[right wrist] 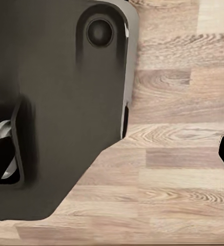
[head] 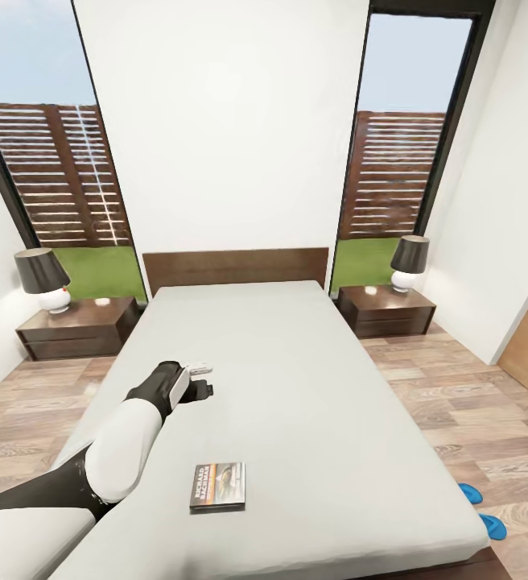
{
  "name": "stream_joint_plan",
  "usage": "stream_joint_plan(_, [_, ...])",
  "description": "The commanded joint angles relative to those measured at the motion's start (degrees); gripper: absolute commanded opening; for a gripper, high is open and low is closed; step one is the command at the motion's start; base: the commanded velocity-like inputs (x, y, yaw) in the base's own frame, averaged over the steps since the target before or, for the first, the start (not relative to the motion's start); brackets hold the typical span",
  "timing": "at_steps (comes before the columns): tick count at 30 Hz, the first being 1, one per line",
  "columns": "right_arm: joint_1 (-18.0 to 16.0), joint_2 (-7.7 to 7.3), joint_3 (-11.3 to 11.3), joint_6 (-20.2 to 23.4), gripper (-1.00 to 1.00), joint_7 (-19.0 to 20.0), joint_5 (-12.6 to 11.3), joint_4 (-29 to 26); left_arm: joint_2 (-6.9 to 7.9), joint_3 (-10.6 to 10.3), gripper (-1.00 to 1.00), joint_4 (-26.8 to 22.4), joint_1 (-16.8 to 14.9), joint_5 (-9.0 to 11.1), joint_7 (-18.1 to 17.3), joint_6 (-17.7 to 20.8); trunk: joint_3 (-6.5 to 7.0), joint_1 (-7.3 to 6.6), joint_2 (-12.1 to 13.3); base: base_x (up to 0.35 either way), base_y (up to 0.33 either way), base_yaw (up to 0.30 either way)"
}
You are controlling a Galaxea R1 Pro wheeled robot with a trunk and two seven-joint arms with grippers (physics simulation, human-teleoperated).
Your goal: In the bedroom, move the book from the bed onto either nightstand, and place the two sandals side by side next to the bed.
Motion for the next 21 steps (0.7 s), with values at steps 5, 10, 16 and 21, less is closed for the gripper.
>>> stream_joint_plan(5, [0.8,-1.06,-0.5,-0.3,1.00,0.1,0.5,0.2,-0.05,0.2,1.00,-0.1,-0.1,0.3,0.3,0.2,-0.13,0.04,-0.1,0.000,0.000,0.000])
stream_joint_plan(10, [1.8,-1.64,-0.5,-0.4,1.00,0.1,0.5,0.3,-0.02,0.2,1.00,-0.1,-0.1,0.3,0.3,0.2,-0.13,0.04,-0.1,0.021,0.000,0.000])
stream_joint_plan(16, [3.2,-1.75,-0.5,-0.4,1.00,0.1,0.5,0.3,-0.06,0.2,1.00,-0.1,-0.1,0.3,0.3,0.2,-0.13,0.04,-0.1,0.188,0.000,0.000])
stream_joint_plan(21, [3.7,-1.47,-0.5,-0.4,1.00,0.1,0.5,0.3,-0.07,0.2,1.00,-0.1,-0.1,0.2,0.5,0.2,-0.13,0.04,-0.1,0.089,0.000,0.000])
